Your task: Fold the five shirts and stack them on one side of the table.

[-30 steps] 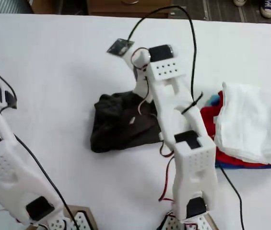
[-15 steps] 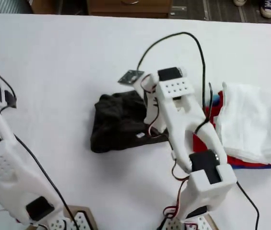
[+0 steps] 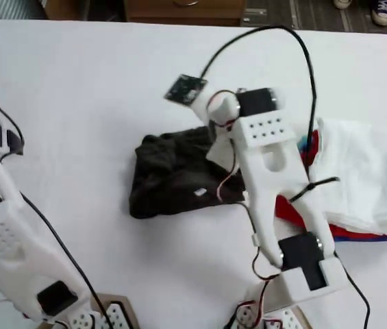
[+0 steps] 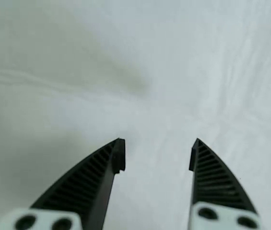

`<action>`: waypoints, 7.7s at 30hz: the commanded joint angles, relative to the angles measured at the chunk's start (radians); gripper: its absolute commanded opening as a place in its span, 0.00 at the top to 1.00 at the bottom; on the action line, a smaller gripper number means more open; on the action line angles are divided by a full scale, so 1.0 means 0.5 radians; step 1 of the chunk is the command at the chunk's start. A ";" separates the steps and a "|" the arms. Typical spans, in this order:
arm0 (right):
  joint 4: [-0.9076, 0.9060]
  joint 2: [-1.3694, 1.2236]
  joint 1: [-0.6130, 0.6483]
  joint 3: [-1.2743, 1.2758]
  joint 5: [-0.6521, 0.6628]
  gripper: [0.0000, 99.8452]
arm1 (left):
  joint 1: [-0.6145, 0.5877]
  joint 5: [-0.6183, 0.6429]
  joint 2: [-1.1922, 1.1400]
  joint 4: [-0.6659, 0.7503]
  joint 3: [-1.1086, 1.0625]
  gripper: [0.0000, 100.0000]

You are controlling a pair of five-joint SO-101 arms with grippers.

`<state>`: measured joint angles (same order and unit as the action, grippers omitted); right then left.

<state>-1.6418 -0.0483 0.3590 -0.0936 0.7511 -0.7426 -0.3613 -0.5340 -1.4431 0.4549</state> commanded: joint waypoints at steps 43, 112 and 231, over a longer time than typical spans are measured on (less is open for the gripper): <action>0.026 -1.023 0.250 -1.255 -0.187 0.70 | -0.031 -0.012 0.135 0.025 0.011 0.76; -0.133 -0.450 -0.066 -0.789 -0.463 0.98 | -0.470 0.012 0.129 0.196 0.008 0.76; 0.692 -1.048 0.511 -0.819 -0.353 0.91 | -0.537 0.009 -0.123 0.252 0.023 0.76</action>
<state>-1.2290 -0.4457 0.5646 -0.3191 0.5854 -1.0035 -0.3460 -0.6030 -1.3218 0.4549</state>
